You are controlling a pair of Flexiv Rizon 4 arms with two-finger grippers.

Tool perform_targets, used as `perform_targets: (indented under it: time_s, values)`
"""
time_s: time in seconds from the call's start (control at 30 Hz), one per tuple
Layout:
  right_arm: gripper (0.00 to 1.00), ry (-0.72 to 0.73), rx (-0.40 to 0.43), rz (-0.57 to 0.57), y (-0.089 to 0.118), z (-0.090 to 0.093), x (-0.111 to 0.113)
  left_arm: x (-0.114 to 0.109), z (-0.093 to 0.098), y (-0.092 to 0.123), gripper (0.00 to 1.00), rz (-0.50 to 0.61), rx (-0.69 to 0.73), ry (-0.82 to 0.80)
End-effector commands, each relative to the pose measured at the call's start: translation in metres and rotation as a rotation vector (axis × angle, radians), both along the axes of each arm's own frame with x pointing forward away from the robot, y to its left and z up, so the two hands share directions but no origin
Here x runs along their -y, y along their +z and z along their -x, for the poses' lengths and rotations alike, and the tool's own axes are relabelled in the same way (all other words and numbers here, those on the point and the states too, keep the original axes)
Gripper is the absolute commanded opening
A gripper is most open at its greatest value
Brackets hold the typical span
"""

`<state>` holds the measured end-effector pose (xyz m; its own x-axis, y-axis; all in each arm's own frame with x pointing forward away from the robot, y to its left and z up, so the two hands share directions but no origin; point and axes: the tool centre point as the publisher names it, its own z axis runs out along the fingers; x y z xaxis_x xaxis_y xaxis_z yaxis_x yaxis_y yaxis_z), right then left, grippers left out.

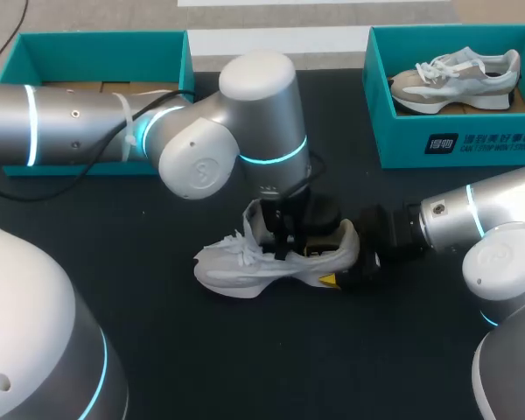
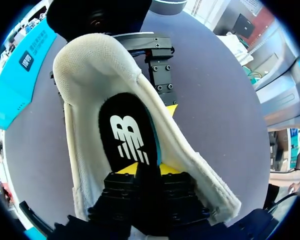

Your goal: Take the shoe out of the shoebox, open the shoe tongue, remove and reinsert the insole, then place the shoe into the shoebox

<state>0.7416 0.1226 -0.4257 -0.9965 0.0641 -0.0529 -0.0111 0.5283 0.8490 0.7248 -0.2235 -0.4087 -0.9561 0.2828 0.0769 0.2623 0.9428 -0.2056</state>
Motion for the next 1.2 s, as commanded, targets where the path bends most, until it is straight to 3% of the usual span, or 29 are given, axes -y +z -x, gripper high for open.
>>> perform_targets:
  time_s: [0.03, 0.6, 1.2]
  values:
    - [0.00, -0.001, 0.001, 0.002, -0.001, -0.001, -0.001, 0.006, -0.003, -0.022, 0.00, -0.008, -0.001, 0.002]
    - [0.00, -0.001, 0.001, 0.002, -0.001, -0.001, -0.001, -0.023, -0.005, 0.035, 0.00, 0.051, -0.028, 0.052]
    - [0.00, -0.001, 0.001, 0.002, -0.001, -0.001, -0.001, -0.037, 0.004, 0.067, 0.00, 0.148, -0.064, 0.043]
